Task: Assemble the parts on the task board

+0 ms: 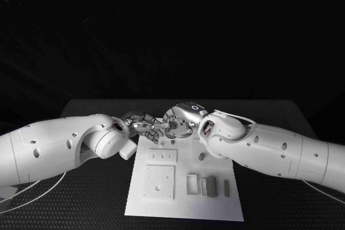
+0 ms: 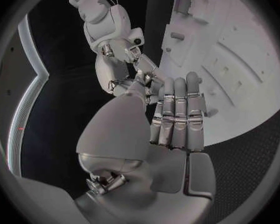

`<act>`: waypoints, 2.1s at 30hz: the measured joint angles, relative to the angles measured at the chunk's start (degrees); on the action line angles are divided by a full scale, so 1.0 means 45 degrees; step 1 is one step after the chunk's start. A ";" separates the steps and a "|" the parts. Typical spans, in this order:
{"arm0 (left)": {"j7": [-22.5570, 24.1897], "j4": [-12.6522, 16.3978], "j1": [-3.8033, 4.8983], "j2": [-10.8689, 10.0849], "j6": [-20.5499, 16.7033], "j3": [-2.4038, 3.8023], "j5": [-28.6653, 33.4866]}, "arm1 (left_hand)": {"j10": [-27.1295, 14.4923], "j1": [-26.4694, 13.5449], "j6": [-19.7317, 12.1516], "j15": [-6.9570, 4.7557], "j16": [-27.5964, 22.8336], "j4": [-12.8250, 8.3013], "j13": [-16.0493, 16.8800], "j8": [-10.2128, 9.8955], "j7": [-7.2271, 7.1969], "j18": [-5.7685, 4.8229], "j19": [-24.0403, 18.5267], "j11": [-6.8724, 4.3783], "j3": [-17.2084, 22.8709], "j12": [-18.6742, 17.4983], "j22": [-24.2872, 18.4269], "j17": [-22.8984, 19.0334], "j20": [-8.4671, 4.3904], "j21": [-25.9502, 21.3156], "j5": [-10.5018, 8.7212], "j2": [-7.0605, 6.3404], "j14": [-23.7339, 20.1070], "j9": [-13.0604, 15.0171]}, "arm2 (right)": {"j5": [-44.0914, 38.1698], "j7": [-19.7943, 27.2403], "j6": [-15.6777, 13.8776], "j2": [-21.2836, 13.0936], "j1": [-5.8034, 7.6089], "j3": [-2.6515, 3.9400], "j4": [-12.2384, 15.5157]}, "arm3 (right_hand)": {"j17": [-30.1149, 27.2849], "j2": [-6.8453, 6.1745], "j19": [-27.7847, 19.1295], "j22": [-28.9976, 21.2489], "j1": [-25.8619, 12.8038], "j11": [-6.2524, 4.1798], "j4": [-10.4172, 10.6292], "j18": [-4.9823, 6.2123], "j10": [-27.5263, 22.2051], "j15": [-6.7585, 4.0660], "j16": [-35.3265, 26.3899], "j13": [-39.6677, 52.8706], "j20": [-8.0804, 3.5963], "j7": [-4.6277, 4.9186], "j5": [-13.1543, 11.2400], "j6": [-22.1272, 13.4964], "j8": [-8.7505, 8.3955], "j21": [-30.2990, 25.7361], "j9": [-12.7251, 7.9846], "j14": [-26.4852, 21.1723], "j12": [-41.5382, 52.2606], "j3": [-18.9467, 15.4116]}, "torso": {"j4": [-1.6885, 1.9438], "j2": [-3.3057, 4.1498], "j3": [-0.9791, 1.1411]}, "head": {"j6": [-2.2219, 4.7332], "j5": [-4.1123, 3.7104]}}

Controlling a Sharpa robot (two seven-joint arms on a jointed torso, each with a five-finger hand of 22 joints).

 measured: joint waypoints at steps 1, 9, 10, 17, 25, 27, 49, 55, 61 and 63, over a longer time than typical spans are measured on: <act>0.0004 0.0001 -0.0001 0.0000 0.0000 -0.0001 0.0034 | 0.0000 0.0000 0.0000 0.0000 0.0000 0.0000 0.0000 0.0000 0.0000 0.0020 0.0000 0.0000 0.0000 0.0000 -0.0001 0.0000 0.0000 0.0000 0.0000 0.0000 0.0000 -0.0001 | 0.0000 -0.0004 0.0000 0.0001 0.0000 0.0000 0.0002 | 0.0000 0.0000 0.0000 0.0000 0.0000 0.0000 0.0000 -0.0001 0.0000 -0.0001 0.0000 0.0000 0.0000 0.0000 0.0000 0.0000 0.0000 0.0000 0.0000 0.0001 0.0000 0.0000 | 0.0000 0.0000 0.0001 | 0.0000 0.0000; 0.0006 -0.0001 -0.0006 -0.0005 0.0002 -0.0010 0.0183 | 0.0000 0.0000 -0.0001 0.0000 -0.0002 0.0000 0.0013 0.0003 0.0000 0.0071 0.0000 0.0000 0.0000 0.0000 0.0014 -0.0003 0.0001 0.0000 0.0000 0.0000 0.0000 -0.0002 | 0.0005 -0.0062 0.0000 0.0048 -0.0009 0.0005 -0.0012 | -0.0002 0.0000 0.0019 -0.0001 0.0000 0.0026 -0.0021 -0.0004 0.0027 0.0047 0.0000 -0.0036 0.0021 0.0031 0.0000 0.0029 0.0000 0.0000 0.0001 -0.0006 -0.0050 -0.0022 | 0.0009 -0.0004 -0.0009 | -0.0020 0.0006; 0.0005 -0.0003 -0.0006 -0.0005 0.0002 -0.0011 0.0197 | 0.0000 0.0000 -0.0001 0.0000 -0.0002 0.0000 0.0013 0.0003 0.0000 0.0072 0.0000 0.0000 0.0000 0.0000 0.0013 -0.0001 0.0001 0.0000 0.0000 0.0000 0.0000 -0.0002 | 0.0006 -0.0071 0.0000 0.0053 -0.0010 0.0006 -0.0012 | -0.0009 0.0000 0.0020 0.0000 0.0000 0.0026 -0.0035 -0.0003 0.0027 0.0047 0.0000 -0.0035 0.0022 0.0033 0.0000 0.0031 0.0000 0.0000 0.0001 -0.0006 -0.0050 -0.0035 | 0.0009 -0.0005 -0.0009 | -0.0023 0.0006; -0.0007 -0.0009 -0.0009 -0.0005 -0.0006 -0.0014 0.0274 | 0.0001 0.0051 -0.0001 0.0000 -0.0001 0.0000 0.0045 0.0030 0.0000 0.0073 0.0000 0.0000 0.0000 0.0000 0.0029 0.0012 0.0001 0.0000 0.0000 0.0051 0.0000 -0.0015 | 0.0012 -0.0121 -0.0001 0.0083 -0.0021 0.0008 -0.0013 | -0.0012 0.0000 -0.0027 0.0000 0.0000 0.0033 -0.0035 -0.0009 0.0034 0.0050 0.0000 -0.0057 0.0016 0.0061 0.0000 0.0040 0.0000 -0.0047 -0.0005 -0.0003 -0.0109 -0.0035 | 0.0001 -0.0005 -0.0006 | -0.0039 0.0010; -0.0030 -0.0036 -0.0014 0.0021 -0.0025 -0.0019 0.0327 | 0.0000 0.0118 0.0009 0.0000 0.0049 0.0000 0.0083 0.0043 -0.0003 0.0073 -0.0001 0.0000 0.0000 0.0000 0.0054 0.0026 0.0003 0.0000 0.0000 0.0118 -0.0001 -0.0024 | 0.0065 -0.0167 -0.0010 0.0100 -0.0032 0.0012 0.0056 | -0.0012 0.0000 -0.0027 0.0000 0.0000 0.0066 -0.0035 -0.0014 0.0067 0.0023 -0.0044 -0.0079 0.0018 0.0065 0.0000 0.0039 0.0000 -0.0047 -0.0010 -0.0030 -0.0151 -0.0035 | 0.0007 -0.0005 -0.0002 | -0.0052 0.0001; -0.0038 -0.0036 -0.0014 0.0020 -0.0038 -0.0019 0.0336 | 0.0000 0.0118 0.0044 0.0001 0.0048 0.0000 0.0107 0.0077 0.0001 0.0073 -0.0018 0.0001 0.0000 0.0000 0.0067 0.0026 0.0020 0.0001 0.0000 0.0118 -0.0001 -0.0023 | 0.0082 -0.0186 -0.0022 0.0098 -0.0036 0.0012 0.0081 | -0.0011 0.0000 -0.0028 0.0000 0.0000 0.0066 -0.0035 -0.0020 0.0068 0.0023 -0.0044 -0.0082 0.0018 0.0065 0.0000 0.0039 0.0000 -0.0047 -0.0011 -0.0031 -0.0151 -0.0035 | 0.0009 -0.0005 -0.0002 | -0.0057 0.0000; -0.0280 -0.0037 -0.0008 0.0070 -0.0212 -0.0011 0.0479 | 0.0000 0.0252 0.0078 0.0001 0.0048 0.0000 0.0229 0.0032 -0.0030 0.0072 0.0026 0.0001 0.0000 0.0048 0.0136 0.0055 -0.0022 0.0000 0.0000 0.0251 -0.0001 -0.0024 | 0.0065 -0.0430 -0.0151 0.0084 -0.0107 0.0006 0.0192 | -0.0010 0.0000 -0.0044 0.0000 0.0000 0.0069 -0.0035 -0.0100 0.0070 0.0026 -0.0043 -0.0120 0.0041 0.0100 0.0000 0.0023 0.0061 -0.0046 -0.0045 -0.0025 -0.0252 -0.0035 | 0.0002 -0.0004 0.0000 | -0.0070 0.0009; -0.0423 -0.0038 -0.0007 0.0085 -0.0251 -0.0010 0.0491 | -0.0001 0.0114 0.0090 0.0001 0.0095 0.0006 0.0320 0.0036 -0.0042 0.0072 0.0025 0.0001 -0.0151 0.0048 0.0198 0.0071 -0.0022 0.0000 0.0000 0.0216 -0.0001 -0.0049 | 0.0050 -0.0453 -0.0194 0.0083 -0.0116 0.0005 0.0228 | -0.0010 0.0000 -0.0042 0.0000 0.0000 0.0069 -0.0035 -0.0101 0.0070 0.0028 -0.0043 -0.0119 0.0043 0.0101 0.0000 0.0023 0.0037 -0.0047 -0.0033 -0.0021 -0.0251 -0.0035 | 0.0009 -0.0004 0.0000 | -0.0083 0.0009; -0.0628 -0.0040 -0.0013 0.0100 -0.0337 -0.0017 0.0465 | -0.0001 -0.0342 0.0124 -0.0067 0.0096 0.0012 0.0441 0.0032 -0.0076 0.0071 0.0056 0.0001 -0.0364 0.0112 0.0260 0.0102 -0.0052 -0.0001 0.0000 0.0086 0.0066 -0.0021 | 0.0013 -0.0454 -0.0241 0.0101 -0.0115 0.0013 0.0306 | -0.0009 0.0000 -0.0025 0.0000 0.0000 0.0070 -0.0035 -0.0104 0.0071 0.0017 -0.0043 -0.0118 0.0062 0.0119 0.0000 0.0039 0.0038 -0.0046 -0.0008 -0.0031 -0.0278 -0.0035 | 0.0009 -0.0004 -0.0007 | -0.0074 0.0032; -0.0685 -0.0033 -0.0014 0.0104 -0.0369 -0.0018 0.0458 | 0.0044 -0.0414 0.0155 -0.0113 0.0150 0.0012 0.0481 -0.0024 -0.0112 0.0085 0.0098 -0.0045 -0.0364 0.0114 0.0278 0.0116 -0.0094 0.0000 0.0000 0.0069 0.0112 -0.0096 | 0.0002 -0.0429 -0.0256 0.0112 -0.0115 0.0014 0.0348 | -0.0009 0.0000 -0.0025 0.0000 0.0000 0.0070 -0.0035 -0.0102 0.0071 0.0002 -0.0043 -0.0167 0.0063 0.0121 0.0000 0.0041 0.0038 -0.0046 -0.0012 -0.0045 -0.0355 -0.0035 | 0.0005 -0.0004 -0.0007 | -0.0076 0.0039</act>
